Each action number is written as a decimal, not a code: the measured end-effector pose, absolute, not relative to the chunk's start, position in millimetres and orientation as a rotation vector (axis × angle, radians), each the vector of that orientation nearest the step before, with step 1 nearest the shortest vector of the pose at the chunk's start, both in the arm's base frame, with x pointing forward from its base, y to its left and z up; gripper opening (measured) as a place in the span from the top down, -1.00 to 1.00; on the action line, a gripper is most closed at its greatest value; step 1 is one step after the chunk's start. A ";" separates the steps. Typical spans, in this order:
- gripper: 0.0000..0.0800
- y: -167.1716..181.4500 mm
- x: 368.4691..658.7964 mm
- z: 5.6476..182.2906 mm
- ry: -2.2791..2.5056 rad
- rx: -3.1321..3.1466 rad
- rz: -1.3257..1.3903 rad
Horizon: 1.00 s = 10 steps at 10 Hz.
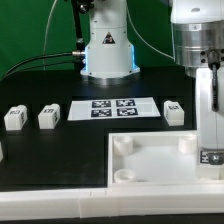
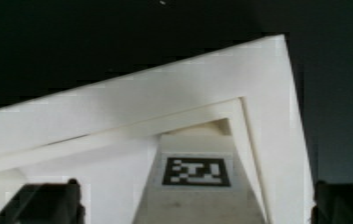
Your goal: Assemble one leg
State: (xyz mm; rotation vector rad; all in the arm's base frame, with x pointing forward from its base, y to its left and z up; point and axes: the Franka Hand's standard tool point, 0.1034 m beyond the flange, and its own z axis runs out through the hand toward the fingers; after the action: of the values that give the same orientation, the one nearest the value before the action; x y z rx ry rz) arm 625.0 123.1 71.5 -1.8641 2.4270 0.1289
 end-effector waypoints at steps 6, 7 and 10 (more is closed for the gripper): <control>-0.62 123.4 624.1 72.5 2.041 -2.277 0.118; -0.62 123.3 623.4 73.1 1.860 -2.438 0.111; -0.62 124.0 626.0 74.6 1.417 -2.733 0.095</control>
Offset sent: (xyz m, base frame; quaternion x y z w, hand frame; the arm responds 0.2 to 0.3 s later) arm 0.0048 -0.0026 -0.0019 -0.0281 0.0070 -0.0656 0.9974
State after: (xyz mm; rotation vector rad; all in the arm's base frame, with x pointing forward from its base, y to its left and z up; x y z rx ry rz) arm 626.0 124.0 74.6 -2.7335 1.4169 0.0953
